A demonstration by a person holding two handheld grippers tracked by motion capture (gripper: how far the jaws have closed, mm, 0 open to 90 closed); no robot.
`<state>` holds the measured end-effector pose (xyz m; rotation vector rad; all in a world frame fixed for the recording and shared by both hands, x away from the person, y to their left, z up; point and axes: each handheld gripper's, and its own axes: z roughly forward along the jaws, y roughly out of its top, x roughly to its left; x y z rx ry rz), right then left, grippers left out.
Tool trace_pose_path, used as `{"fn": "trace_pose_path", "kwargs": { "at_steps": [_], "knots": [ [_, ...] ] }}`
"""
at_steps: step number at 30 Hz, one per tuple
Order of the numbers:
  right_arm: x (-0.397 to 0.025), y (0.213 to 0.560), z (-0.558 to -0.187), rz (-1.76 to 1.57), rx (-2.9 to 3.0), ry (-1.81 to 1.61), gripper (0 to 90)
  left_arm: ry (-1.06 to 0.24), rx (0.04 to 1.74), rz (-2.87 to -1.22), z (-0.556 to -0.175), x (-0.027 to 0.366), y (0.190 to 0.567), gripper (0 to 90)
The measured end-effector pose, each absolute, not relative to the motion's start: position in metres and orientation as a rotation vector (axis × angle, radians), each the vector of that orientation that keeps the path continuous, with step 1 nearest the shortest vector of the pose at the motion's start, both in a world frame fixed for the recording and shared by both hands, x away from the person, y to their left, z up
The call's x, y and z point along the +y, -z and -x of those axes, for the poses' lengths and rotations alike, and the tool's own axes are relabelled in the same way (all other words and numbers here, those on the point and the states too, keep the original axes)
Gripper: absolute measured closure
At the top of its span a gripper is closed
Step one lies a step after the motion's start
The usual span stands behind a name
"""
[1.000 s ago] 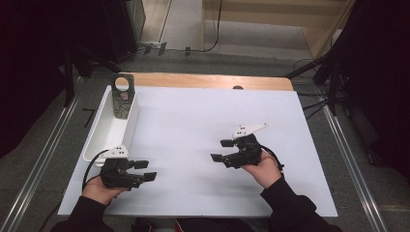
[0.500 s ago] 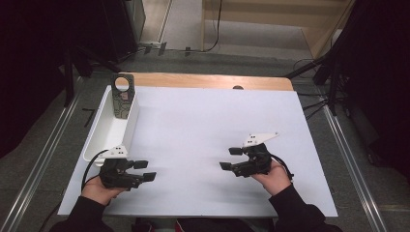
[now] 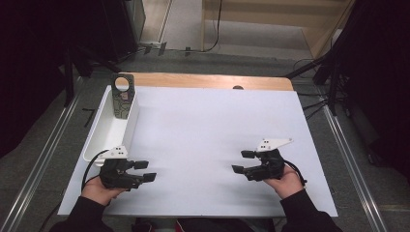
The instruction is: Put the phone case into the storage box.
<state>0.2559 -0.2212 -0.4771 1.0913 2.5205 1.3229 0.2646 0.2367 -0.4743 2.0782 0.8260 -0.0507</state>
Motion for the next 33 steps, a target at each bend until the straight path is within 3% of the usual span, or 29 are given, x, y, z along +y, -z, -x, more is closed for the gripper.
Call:
{"fn": "trace_pose_path", "kwargs": {
  "at_steps": [33],
  "knots": [
    [-0.237, 0.49, -0.253, -1.115, 2.527, -1.305, 28.5, 0.052, 0.826, -2.074, -0.265, 0.237, 0.475, 35.6]
  ]
}}
